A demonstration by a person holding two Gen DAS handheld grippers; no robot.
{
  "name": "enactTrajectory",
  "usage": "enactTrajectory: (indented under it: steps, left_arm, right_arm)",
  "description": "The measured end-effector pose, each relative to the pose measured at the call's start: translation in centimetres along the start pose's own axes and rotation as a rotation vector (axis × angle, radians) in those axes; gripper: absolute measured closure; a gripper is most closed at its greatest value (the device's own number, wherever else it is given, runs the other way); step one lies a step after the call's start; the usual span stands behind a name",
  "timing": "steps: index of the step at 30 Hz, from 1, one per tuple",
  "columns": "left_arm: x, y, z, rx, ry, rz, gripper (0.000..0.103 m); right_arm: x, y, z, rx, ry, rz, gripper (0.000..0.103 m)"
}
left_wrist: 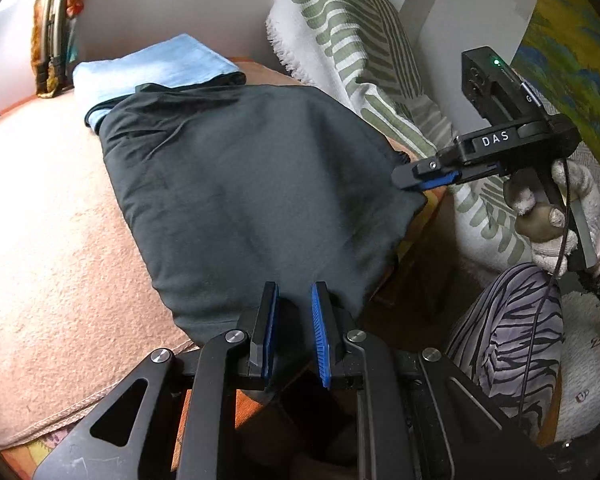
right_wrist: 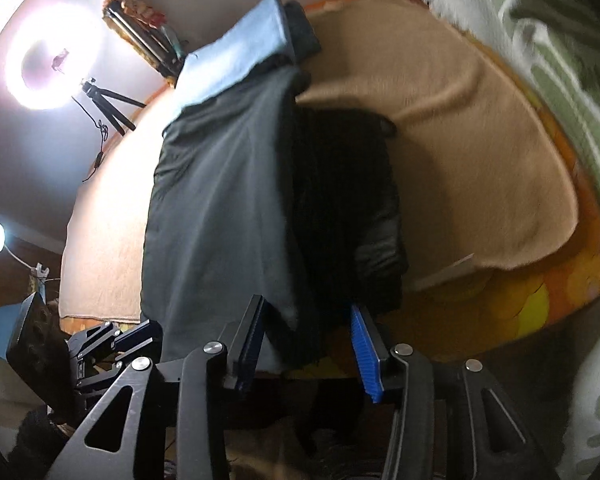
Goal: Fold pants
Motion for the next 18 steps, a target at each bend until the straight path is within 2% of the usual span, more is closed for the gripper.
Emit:
enactTrajectory:
  steps: [3,5,6,8,11,16,18]
  left_arm:
    - [0.0,-0.1,-0.1,0.000,-0.001,-0.003,0.088]
    - [0.0,-0.2,-0.2,0.001,0.000,-0.003,0.088]
    - [-0.1,-0.2,-0.3,0.003,0.001,-0.002,0.088]
    - [-0.2,0.1,-0.3,0.007,-0.002,-0.007,0.086]
    - [-0.3,1.0,0.0,0.000,0.001,-0.018,0.072]
    - [-0.7,2.5,2.6,-0.038,0.048,-0.017,0.072]
    - [-0.8,2.7,3.7,-0.051,0.078,-0.009,0.072]
  right_arm:
    - [0.6,-0.4,0.6,-0.024,0.029,0.030,0.075]
    - [1.0,-0.2,1.2,-0.031,0.052,0.031,0.094]
    - [1.2,0.0,1.4,-0.037,0.060,0.030,0.097]
    - [1.3,1.0,1.8,-0.037,0.079,0.010,0.099]
    - [1.1,2.8,1.3,-0.017,0.093,-0.034,0.100]
    - [0.9,2.4,-1.4,0.042,0.036,-0.017,0.100]
    - [1.0,1.9,-1.4,0.032,0.044,0.000,0.094]
Point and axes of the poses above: each gripper's, at about its wrist camera, not at the fingertips, and y roughly against the way its jaws point, z to its left, x to its underside, the point moved 2 cm from there along -y, roughly the way its jaws point, and after that the axes turned 14 degrees about -y, right-handed, at the moved point
